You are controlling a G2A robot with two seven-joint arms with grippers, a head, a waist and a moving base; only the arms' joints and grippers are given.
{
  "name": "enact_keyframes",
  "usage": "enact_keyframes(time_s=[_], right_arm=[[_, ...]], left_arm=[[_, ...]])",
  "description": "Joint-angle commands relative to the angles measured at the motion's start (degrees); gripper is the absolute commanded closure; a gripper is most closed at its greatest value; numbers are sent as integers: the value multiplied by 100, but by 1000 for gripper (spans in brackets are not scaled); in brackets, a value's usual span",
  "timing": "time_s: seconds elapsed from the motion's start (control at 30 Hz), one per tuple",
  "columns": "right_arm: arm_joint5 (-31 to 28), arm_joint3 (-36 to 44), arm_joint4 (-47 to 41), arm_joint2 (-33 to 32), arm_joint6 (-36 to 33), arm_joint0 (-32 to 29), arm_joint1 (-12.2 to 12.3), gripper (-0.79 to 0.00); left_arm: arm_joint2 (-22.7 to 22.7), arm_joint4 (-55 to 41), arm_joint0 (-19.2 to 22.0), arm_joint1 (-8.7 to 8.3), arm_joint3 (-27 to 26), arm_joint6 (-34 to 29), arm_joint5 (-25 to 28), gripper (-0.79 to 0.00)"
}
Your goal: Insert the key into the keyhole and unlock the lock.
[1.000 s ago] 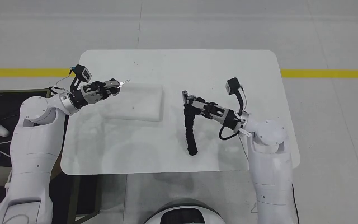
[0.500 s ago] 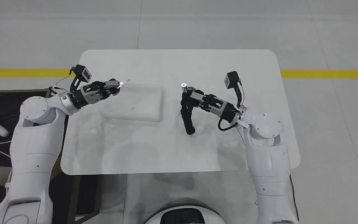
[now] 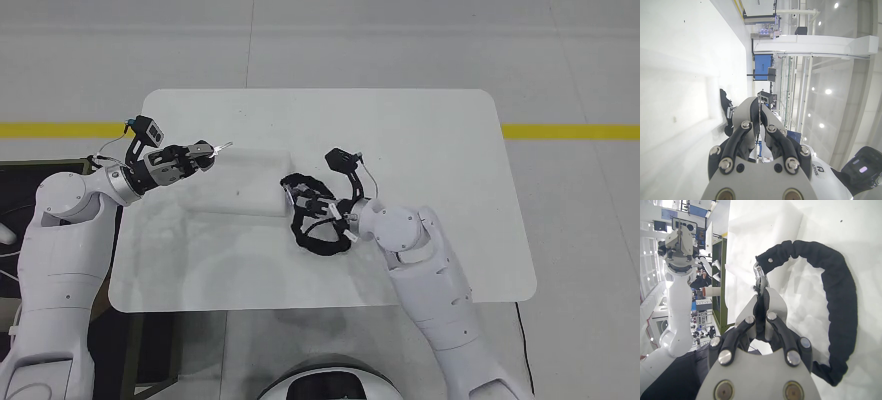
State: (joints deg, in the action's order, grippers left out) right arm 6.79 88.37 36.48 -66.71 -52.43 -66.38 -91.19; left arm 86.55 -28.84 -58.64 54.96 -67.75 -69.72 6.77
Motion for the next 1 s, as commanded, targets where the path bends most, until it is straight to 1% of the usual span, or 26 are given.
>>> enact_keyframes(time_s=[0.0,0.03,0.23,0.27,0.37,0.47,0.53,0.63,0.7,0.77,0.9,0.97], right_arm=[[-104,57,197,28,2,56,2,0],[-224,112,497,31,-47,79,24,0],[-224,112,497,31,-47,79,24,0],[-260,283,519,20,65,-123,33,0],[-344,1477,710,-268,475,-818,99,0],[-215,2507,575,-572,541,-1365,146,0],[-118,3066,720,-710,467,-1635,184,0],[216,3702,1124,-749,615,-1976,215,0],[462,3809,1270,-687,521,-2063,226,0],[666,3649,1532,-562,475,-2004,229,0],[1002,2955,1488,-291,493,-1679,186,0],[1211,2506,1603,-136,626,-1458,153,0]], left_arm=[[0,0,0,0,0,0,0,0],[0,0,0,0,0,0,0,0],[0,0,0,0,0,0,0,0],[0,0,0,0,0,0,0,0],[0,0,0,0,0,0,0,0],[0,0,0,0,0,0,0,0],[0,0,0,0,0,0,0,0],[0,0,0,0,0,0,0,0],[0,0,0,0,0,0,0,0],[0,0,0,0,0,0,0,0],[0,0,0,0,0,0,0,0],[0,0,0,0,0,0,0,0]])
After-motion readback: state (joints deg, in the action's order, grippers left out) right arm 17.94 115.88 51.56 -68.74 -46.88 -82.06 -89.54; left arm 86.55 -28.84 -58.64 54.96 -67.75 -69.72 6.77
